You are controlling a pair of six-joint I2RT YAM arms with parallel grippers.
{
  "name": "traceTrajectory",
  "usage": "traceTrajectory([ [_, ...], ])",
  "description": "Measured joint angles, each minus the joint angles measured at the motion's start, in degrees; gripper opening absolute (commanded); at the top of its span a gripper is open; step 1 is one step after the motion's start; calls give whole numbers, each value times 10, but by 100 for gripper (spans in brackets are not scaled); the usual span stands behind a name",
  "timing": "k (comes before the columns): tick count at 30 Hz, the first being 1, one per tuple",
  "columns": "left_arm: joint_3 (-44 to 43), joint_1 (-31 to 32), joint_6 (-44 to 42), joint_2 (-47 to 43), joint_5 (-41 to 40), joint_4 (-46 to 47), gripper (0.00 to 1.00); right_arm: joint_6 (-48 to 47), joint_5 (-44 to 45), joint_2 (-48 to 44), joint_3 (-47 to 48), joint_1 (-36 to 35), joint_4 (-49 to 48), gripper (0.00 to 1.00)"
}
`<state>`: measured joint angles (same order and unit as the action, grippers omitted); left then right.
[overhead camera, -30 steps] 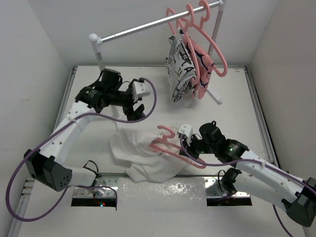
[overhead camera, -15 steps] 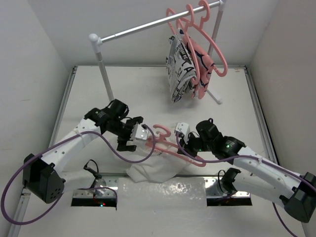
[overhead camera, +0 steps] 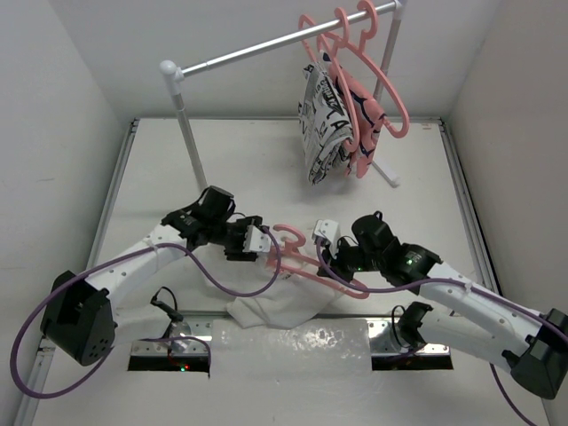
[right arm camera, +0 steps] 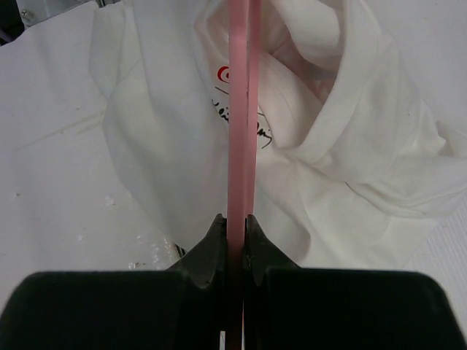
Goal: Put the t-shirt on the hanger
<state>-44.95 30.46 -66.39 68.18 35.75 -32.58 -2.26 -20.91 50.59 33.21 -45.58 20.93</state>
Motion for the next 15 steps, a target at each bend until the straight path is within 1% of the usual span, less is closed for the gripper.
traceTrajectory([
  [1,0,0,1,1,10,5,42,0,-2,2,0,0,-1,0],
  [3,-2,2,3,4,27,7,28,-2,-3,12,3,0,-3,0],
  [4,-4,5,4,5,35,4,14,-3,-3,19,7,0,-3,0],
  [5,-8,9,5,5,43,0,13,-5,-3,26,12,0,-4,0],
  [7,-18,16,8,5,57,-8,13,-13,-4,42,30,0,-1,0],
  [9,-32,22,13,5,66,-12,13,-24,-4,59,52,0,1,0],
  [12,-46,24,25,1,80,-16,18,-45,-1,80,83,-2,1,0],
  [13,-47,25,28,-2,82,-16,18,-52,-2,88,95,-3,1,0],
  [14,-47,25,31,-6,82,-18,17,-57,-2,94,103,-4,1,0],
  [15,-47,25,33,-9,81,-20,11,-63,-2,99,110,-4,1,0],
])
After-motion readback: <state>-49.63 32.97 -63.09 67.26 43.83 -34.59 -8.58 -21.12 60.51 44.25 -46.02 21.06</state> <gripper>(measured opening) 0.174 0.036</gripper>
